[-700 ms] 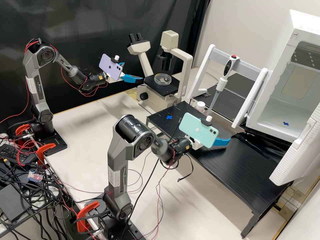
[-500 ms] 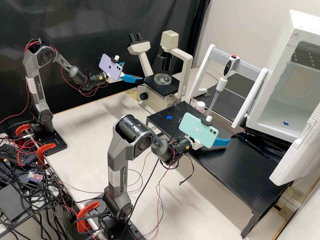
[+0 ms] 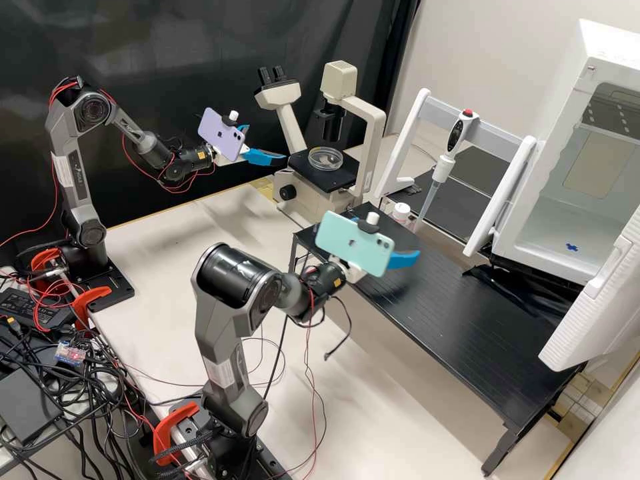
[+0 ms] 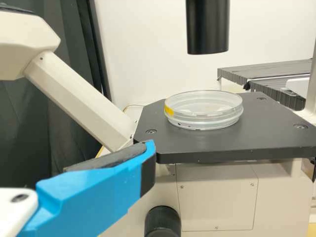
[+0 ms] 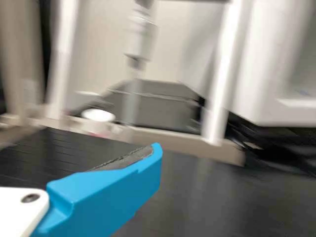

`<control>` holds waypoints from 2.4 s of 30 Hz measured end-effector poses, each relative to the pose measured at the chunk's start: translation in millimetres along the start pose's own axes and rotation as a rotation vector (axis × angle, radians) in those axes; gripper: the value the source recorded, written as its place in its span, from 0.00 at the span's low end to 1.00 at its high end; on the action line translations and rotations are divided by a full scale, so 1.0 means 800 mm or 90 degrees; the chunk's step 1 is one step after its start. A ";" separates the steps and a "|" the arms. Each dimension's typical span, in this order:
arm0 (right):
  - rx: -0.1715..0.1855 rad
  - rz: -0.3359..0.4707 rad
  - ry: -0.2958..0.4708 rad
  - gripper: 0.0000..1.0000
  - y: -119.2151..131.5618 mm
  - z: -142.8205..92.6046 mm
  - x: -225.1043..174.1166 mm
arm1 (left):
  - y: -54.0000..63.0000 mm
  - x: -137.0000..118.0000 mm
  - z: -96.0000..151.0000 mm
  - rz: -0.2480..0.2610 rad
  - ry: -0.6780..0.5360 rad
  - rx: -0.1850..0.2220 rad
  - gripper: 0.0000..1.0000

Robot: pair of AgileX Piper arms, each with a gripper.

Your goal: Move the petri dish to the bench

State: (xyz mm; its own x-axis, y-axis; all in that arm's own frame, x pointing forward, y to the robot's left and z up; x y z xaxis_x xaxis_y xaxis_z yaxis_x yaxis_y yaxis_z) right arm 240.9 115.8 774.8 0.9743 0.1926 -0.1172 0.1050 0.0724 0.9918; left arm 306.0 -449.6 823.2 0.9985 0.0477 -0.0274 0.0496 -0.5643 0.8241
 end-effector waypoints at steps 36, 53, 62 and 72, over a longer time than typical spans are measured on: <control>-0.078 -0.132 0.118 1.00 -0.108 -0.239 0.196 | 0.000 0.000 0.000 0.000 0.000 0.000 1.00; -0.050 -0.193 0.028 1.00 -0.133 -0.203 0.281 | 0.000 0.000 0.000 0.000 0.000 0.000 1.00; -0.031 -0.211 -0.006 1.00 -0.152 -0.184 0.289 | 0.000 0.000 0.000 0.000 0.000 0.000 1.00; -0.021 -0.223 -0.016 0.00 -0.173 -0.170 0.281 | 0.000 0.000 0.000 0.000 0.000 0.000 1.00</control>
State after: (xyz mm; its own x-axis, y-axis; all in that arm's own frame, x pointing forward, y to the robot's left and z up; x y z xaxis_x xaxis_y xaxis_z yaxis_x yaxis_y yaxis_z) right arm 418.0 281.9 604.5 0.8846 0.1266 -0.4489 0.4280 0.1622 0.8891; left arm 306.0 -449.6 823.2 0.9985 0.0477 -0.0274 0.0496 -0.5643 0.8241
